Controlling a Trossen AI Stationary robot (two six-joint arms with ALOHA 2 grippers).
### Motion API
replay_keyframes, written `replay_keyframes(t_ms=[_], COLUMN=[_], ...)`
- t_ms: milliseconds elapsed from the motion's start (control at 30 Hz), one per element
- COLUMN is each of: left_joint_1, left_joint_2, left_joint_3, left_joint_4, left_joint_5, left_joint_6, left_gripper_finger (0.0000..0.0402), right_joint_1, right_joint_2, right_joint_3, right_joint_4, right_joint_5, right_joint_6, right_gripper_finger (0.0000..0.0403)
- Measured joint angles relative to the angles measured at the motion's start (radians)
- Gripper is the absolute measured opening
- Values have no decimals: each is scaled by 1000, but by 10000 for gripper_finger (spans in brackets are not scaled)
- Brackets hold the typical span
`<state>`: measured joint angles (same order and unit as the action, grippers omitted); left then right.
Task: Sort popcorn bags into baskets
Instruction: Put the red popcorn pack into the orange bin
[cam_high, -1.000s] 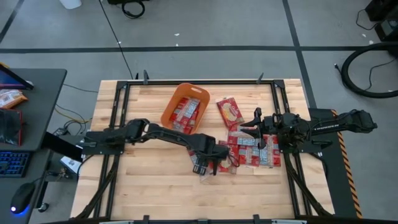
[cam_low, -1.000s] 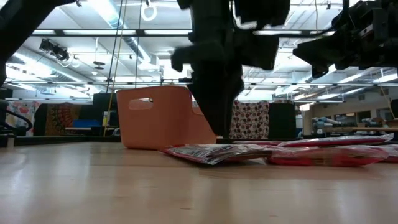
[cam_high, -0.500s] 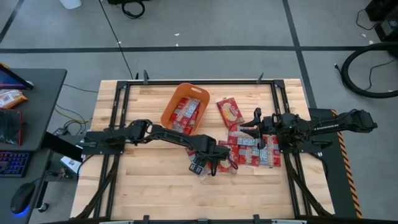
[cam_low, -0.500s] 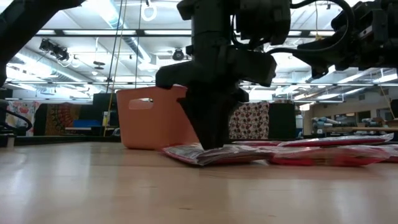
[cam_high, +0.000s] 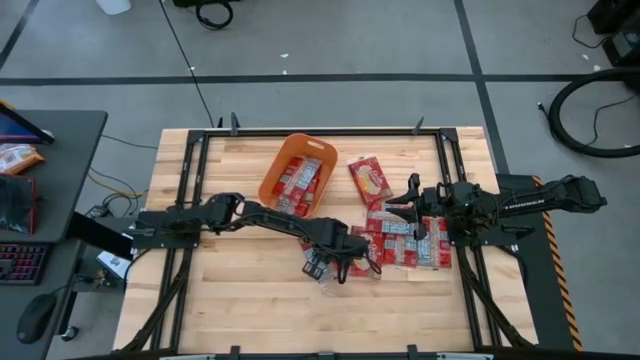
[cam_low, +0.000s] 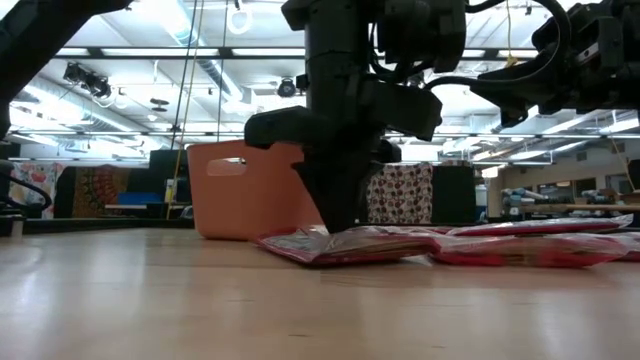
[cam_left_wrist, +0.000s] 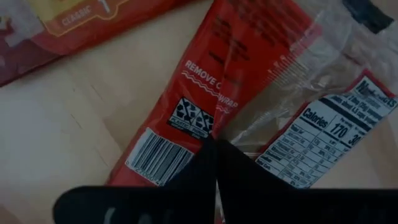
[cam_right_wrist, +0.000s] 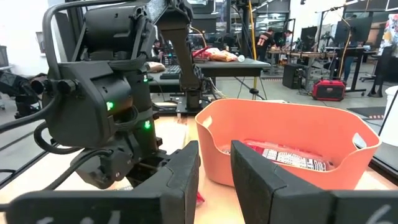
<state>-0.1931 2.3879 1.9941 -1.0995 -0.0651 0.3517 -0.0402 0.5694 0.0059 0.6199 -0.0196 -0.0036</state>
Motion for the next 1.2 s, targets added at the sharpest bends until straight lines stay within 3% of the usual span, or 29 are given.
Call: replay_keyframes(t_ms=[667, 867, 1200], left_joint_1=[71, 121, 241], left_joint_2=[0, -40, -124], left_joint_3=[357, 359, 361], left_joint_4=[-146, -114, -208], left_joint_5=[11, -37, -84], left_joint_6=[-228, -352, -530], left_gripper_finger=[1, 1, 1], right_joint_1=[0, 0, 0], right_joint_2=[0, 0, 1], right_joint_3=[0, 0, 0], right_joint_4=[1, 3, 5], right_joint_5=[0, -5, -7], right_joint_6=[1, 4, 2], right_gripper_finger=[99, 99, 99])
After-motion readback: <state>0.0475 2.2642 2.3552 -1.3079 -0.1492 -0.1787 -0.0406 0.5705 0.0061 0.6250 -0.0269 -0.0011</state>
